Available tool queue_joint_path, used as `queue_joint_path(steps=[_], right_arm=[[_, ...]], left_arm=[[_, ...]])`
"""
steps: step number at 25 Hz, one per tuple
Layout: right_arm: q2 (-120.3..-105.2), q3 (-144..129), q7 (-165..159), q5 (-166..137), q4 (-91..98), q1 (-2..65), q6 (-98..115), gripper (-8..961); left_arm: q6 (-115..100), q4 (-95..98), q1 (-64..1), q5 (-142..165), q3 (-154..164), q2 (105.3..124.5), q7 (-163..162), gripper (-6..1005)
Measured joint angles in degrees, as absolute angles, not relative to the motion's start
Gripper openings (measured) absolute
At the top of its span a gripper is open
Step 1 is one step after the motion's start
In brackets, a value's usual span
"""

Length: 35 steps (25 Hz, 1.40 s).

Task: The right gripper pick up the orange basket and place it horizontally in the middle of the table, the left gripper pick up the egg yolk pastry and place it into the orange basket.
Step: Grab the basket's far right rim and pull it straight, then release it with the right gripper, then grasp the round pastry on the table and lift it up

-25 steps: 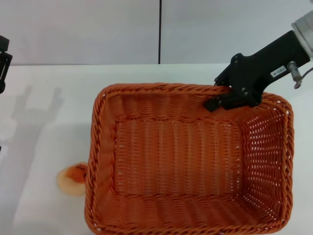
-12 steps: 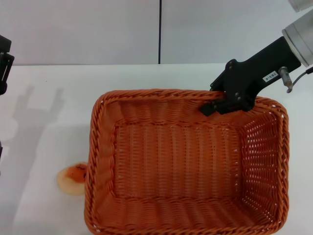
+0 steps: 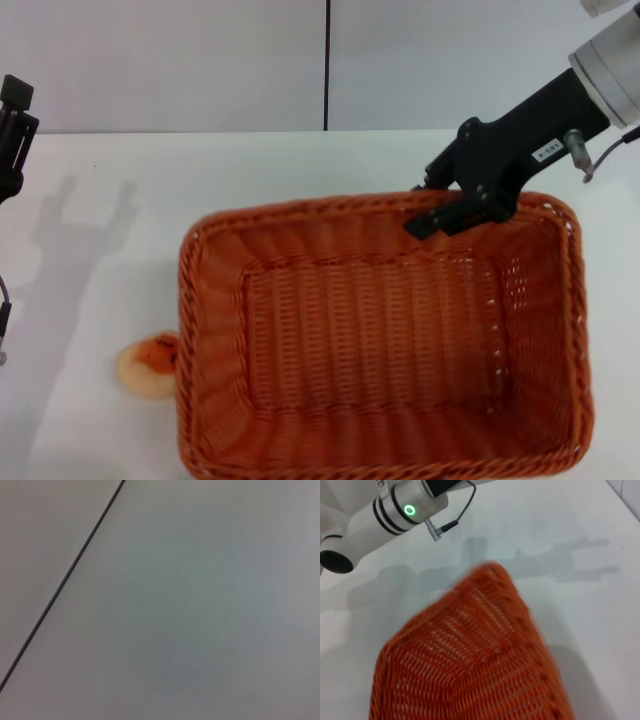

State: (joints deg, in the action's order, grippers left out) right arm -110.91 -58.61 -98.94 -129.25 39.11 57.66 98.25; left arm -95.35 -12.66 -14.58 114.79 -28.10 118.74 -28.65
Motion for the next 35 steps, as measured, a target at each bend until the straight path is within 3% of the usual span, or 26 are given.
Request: queue_joint_path(steps=[8,13,18,23,31,35], right_arm=[[-110.95,-58.5,-98.5,-129.3,39.5,58.2,96.7,326],[-111.29,-53.8,-96.0,-127.9,43.0,56.1,93.5,404],[-111.50,-46.7,-90.0,-121.3,44.3,52.4,92.9,404],[-111.98,-40.7,-85.1,-111.2,44.9,43.8,91.8,405],[-115.99,-32.6,-79.0,-92.0,43.4,27.0,89.7,405],[-117.60,-27.3,-72.4,-84.8,39.1,21.7,89.6,404]], left_arm=[[-95.3,-12.7,-14.6,114.8,-27.4,118.74,-28.7,860],[-94.9,-12.6,-14.6,114.8,-27.2,118.74,-28.7,860],[-94.6,-12.7,-14.6,114.8,-26.9,118.73,-28.7,860],[-94.9,-12.4,-14.6,114.8,-26.0,118.52,-28.7,860],[-105.3,5.5,-16.9,118.8,-18.2,117.58,-41.3,860],[-107.7,14.7,-17.2,119.2,-11.0,116.59,-47.9,860]])
